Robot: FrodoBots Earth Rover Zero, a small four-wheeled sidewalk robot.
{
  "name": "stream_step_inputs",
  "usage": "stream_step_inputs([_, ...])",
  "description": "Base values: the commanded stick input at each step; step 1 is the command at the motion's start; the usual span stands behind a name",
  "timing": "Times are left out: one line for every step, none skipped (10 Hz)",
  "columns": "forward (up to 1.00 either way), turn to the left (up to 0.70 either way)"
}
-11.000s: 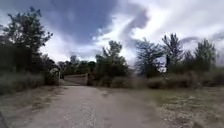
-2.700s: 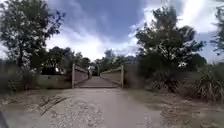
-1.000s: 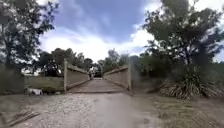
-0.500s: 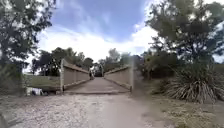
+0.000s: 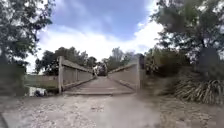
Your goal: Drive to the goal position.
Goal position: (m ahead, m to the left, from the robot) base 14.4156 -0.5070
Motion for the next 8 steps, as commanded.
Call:
stream_step_inputs([0.7, 0.0])
stream_step_inputs([0.7, 0.05])
stream_step_inputs([0.7, 0.14])
stream_step_inputs([0.7, 0.14])
stream_step_inputs([0.7, 0.14])
stream_step_inputs([0.7, 0.14])
stream_step_inputs([0.7, 0.14])
stream_step_inputs([0.7, 0.12])
